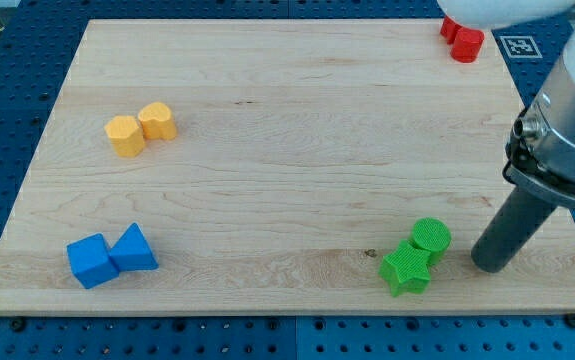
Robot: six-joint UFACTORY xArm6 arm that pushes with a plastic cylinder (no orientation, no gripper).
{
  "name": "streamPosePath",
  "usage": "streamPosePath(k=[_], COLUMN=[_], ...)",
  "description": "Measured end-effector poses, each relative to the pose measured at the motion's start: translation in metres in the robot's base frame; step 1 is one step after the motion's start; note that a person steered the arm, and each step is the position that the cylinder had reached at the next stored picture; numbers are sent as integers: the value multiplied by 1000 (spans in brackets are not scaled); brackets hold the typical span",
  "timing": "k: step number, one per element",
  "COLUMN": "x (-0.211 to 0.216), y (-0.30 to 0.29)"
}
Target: Place your arm close to the green blocks
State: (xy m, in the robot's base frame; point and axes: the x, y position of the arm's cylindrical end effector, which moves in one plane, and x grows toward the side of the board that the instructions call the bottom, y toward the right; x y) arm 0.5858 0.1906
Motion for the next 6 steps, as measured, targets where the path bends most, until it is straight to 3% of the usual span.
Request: streamPosePath(k=[6], x=[3], y=[-23])
